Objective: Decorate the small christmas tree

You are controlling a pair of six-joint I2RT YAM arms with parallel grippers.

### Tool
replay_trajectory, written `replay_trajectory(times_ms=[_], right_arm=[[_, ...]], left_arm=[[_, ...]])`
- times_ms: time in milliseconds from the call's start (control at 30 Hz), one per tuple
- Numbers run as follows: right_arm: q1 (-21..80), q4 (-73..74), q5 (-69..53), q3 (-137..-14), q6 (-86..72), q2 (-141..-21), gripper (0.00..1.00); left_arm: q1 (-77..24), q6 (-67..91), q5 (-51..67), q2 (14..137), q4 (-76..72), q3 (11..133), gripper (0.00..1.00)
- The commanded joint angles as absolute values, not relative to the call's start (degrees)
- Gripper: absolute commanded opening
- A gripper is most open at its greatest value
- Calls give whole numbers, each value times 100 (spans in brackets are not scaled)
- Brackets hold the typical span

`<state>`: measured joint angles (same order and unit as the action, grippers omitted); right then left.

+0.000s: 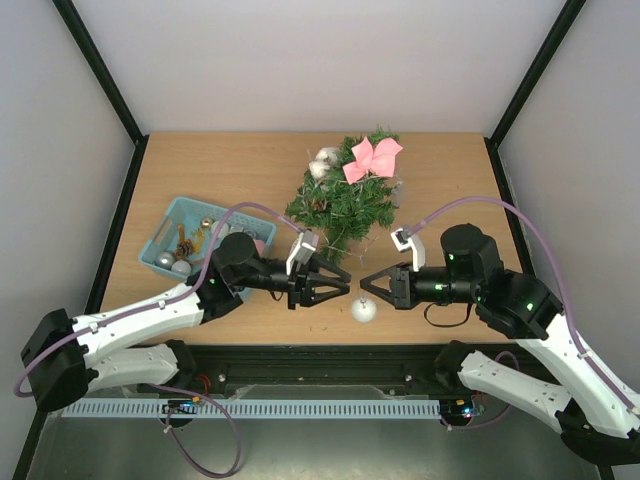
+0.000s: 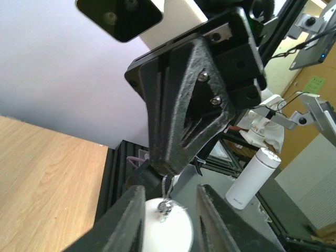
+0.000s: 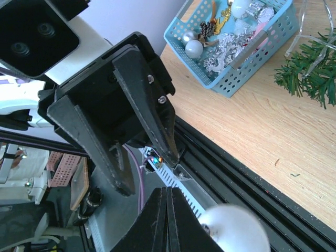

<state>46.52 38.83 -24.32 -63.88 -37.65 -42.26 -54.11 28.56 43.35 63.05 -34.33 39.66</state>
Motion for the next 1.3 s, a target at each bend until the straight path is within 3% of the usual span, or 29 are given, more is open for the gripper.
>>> replay_trajectory(times_ms=[0,67,167,367,567,700,1267], right_arm=[[4682,3733,-2615,-6336,-3825,-4180,1],[4676,3731,-2613,-6333,-3836,-4159,1],[4677,3759,-2584,-6330,-3826,-4127,1],[4676,3782,-2552,-6336,-3825,-4076,1],[4682,3800,-2543,-6353,-3829,-4054,1],[4682,3818,-2533,-6362,-3839,-4026,1],[4680,3871,-2493,-6409,-3797,-3995,1]], left_arm=[[-5511,2545,4289,6412,-3494,4166,25],[-5549,2510,4256,6445,-3423,4211,18],[-5591,2509,4254,6463,-3431,4206,17],[-5699,2488,4264,6493,-3465,4194,22],[-5747,2461,4206,6573,-3457,4195,38],[-5773,2436,4175,6604,-3453,4228,39],[-5947,2305,4141,6828,-3354,4431,24]])
